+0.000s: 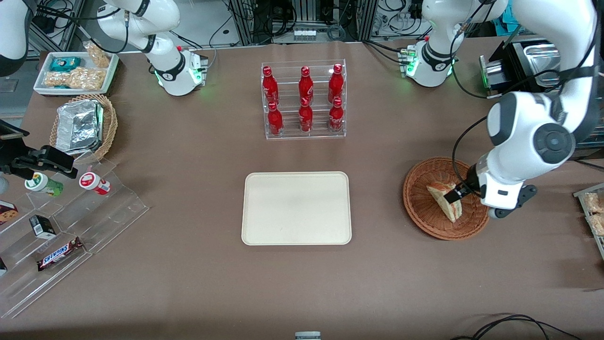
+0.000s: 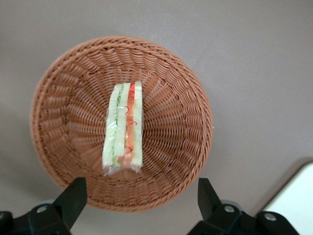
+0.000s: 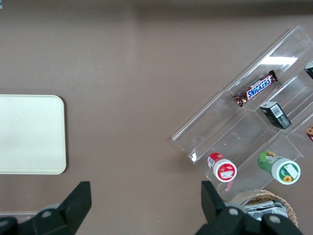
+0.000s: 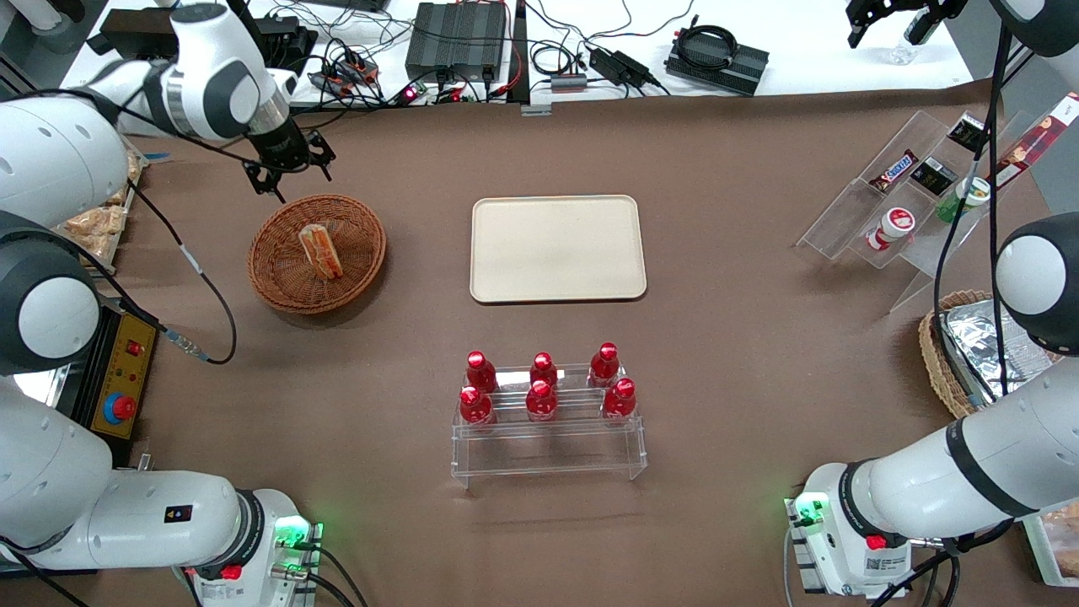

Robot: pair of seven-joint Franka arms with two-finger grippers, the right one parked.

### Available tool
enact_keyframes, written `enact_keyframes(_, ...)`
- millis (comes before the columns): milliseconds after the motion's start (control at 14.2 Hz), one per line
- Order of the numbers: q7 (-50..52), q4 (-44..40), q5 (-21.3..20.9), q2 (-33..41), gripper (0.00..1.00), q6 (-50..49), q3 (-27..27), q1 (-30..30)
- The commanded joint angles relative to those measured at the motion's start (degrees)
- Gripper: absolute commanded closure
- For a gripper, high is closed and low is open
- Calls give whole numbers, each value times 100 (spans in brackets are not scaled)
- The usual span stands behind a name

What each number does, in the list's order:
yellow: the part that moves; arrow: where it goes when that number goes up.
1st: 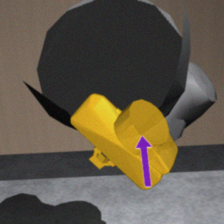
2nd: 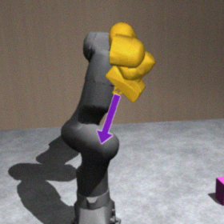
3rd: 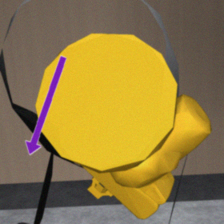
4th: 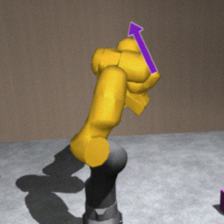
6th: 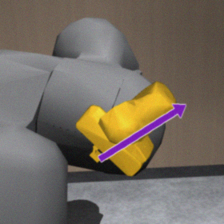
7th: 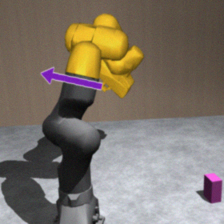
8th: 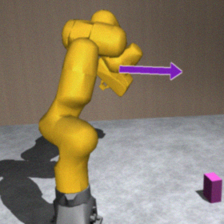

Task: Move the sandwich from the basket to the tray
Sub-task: 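Move the left gripper down over the sandwich in the wicker basket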

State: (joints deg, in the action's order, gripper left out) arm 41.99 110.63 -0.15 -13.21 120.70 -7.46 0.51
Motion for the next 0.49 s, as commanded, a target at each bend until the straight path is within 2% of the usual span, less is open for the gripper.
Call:
enact_keyframes(0, 195, 502, 33, -67, 0, 690, -1, -16)
enact_keyframes(423, 204, 636, 24, -481, 0, 1017, 87, -77)
